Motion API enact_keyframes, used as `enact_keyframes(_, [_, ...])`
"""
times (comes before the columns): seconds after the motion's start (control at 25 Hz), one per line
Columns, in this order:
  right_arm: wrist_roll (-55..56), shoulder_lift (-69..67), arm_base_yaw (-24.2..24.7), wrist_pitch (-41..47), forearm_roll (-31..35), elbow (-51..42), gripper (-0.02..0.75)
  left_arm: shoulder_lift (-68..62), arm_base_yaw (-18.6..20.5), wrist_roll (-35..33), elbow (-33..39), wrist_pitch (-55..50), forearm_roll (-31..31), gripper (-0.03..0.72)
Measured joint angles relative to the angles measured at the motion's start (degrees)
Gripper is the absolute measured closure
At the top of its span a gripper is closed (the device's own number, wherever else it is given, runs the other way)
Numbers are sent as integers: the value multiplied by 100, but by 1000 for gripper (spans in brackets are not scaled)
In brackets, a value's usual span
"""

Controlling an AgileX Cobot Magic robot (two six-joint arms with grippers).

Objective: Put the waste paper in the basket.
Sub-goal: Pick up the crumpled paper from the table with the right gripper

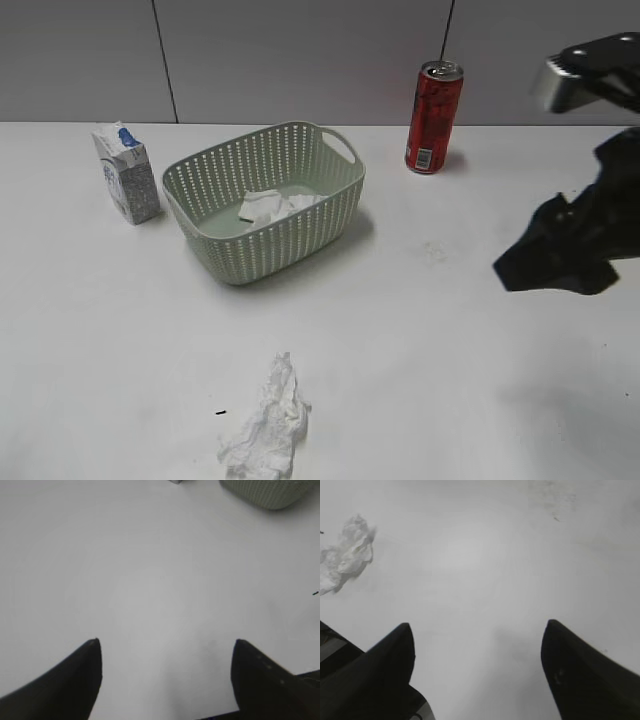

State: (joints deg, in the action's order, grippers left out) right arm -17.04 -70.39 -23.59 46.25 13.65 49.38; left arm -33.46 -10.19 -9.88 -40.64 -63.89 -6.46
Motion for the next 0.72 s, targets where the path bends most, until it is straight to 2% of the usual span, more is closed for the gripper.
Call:
enact_keyframes(0.28, [50, -1205, -1289, -110, -1, 802, 145, 1634, 0, 121, 792, -58, 0, 97])
enact_keyframes(0.48, [290, -2101, -2233, -443, 13, 1202, 145, 2786, 0, 290, 1048, 191, 19, 97])
enact_keyframes(0.72, [1176, -3253, -2946, -531, -286, 1700, 145, 3374, 0, 340, 1113, 323, 51, 98])
